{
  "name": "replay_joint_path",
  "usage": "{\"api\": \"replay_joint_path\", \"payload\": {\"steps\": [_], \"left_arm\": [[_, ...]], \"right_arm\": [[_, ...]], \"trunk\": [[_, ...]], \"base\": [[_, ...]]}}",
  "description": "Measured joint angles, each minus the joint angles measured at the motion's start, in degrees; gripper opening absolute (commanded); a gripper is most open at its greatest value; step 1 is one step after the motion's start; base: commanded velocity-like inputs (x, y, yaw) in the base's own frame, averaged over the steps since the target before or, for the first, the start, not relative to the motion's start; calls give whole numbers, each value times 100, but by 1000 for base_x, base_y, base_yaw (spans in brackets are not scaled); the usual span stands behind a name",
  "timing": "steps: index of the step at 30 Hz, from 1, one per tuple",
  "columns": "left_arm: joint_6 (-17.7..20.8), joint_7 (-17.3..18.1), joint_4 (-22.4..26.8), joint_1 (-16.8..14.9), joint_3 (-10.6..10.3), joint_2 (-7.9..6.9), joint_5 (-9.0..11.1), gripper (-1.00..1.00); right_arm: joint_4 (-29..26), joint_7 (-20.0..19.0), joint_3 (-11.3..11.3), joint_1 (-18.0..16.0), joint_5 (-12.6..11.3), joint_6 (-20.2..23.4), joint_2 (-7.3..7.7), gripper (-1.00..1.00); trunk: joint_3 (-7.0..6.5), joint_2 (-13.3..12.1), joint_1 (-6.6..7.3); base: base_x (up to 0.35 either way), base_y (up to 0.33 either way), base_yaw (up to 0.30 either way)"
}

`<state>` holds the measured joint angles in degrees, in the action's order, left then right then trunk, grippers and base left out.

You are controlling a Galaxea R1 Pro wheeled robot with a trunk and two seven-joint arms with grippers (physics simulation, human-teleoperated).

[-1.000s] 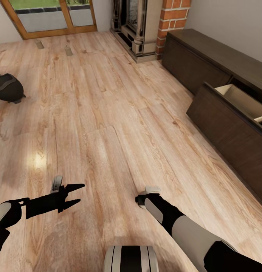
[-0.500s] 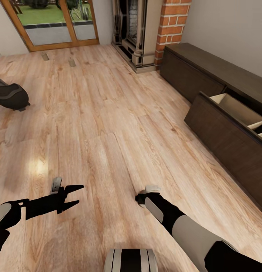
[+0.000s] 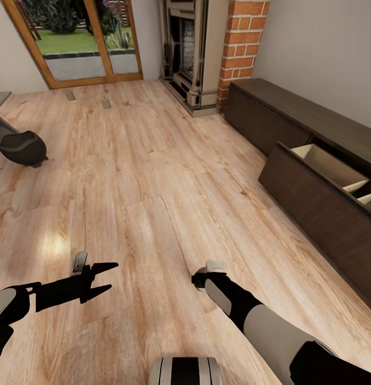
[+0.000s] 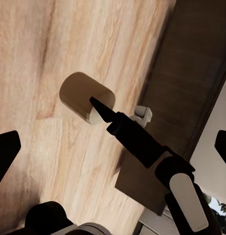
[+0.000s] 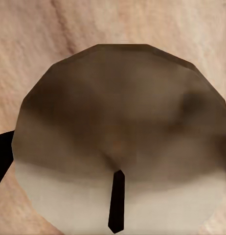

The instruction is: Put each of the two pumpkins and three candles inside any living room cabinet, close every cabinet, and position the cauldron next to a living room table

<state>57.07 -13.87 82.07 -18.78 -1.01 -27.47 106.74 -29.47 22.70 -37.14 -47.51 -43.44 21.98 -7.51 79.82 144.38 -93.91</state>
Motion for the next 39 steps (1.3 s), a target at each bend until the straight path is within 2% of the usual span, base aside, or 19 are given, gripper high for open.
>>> {"api": "replay_joint_path", "payload": {"steps": [5,8,12,13,16,21,28,39], "left_arm": [[-5,-6,-1,0,0,0,0,100],[-6,-6,-6,-1,-1,0,-1,100],[-6,-3,-10,-1,-1,0,1,100],[-6,-5,-10,0,0,0,1,100],[-5,-1,-24,0,23,0,-1,100],[-11,12,-324,0,201,-4,-7,100],[-10,22,-417,0,235,-4,-3,100],[-11,40,-420,0,236,-4,1,100]], "right_arm": [[-23,-5,4,-1,9,-79,10,-100],[-349,19,13,-2,0,-82,22,-100],[-1628,48,42,3,-72,66,37,-100],[-1964,53,64,4,-83,217,95,-100],[-2370,62,159,8,-103,705,206,-100],[-2513,71,192,10,-99,933,276,-100],[-2491,55,195,9,-113,933,311,-100],[-2543,41,195,9,-110,908,309,-100]], "trunk": [[-111,-7,13],[-178,-10,21],[-266,-16,31],[-289,-17,34],[-355,-21,41],[-400,-25,46],[-400,-24,46],[-643,-39,75]], "base": [[0,0,0],[0,0,0],[0,0,0],[0,0,0],[0,0,0],[0,0,0],[0,0,0],[0,0,0]]}}
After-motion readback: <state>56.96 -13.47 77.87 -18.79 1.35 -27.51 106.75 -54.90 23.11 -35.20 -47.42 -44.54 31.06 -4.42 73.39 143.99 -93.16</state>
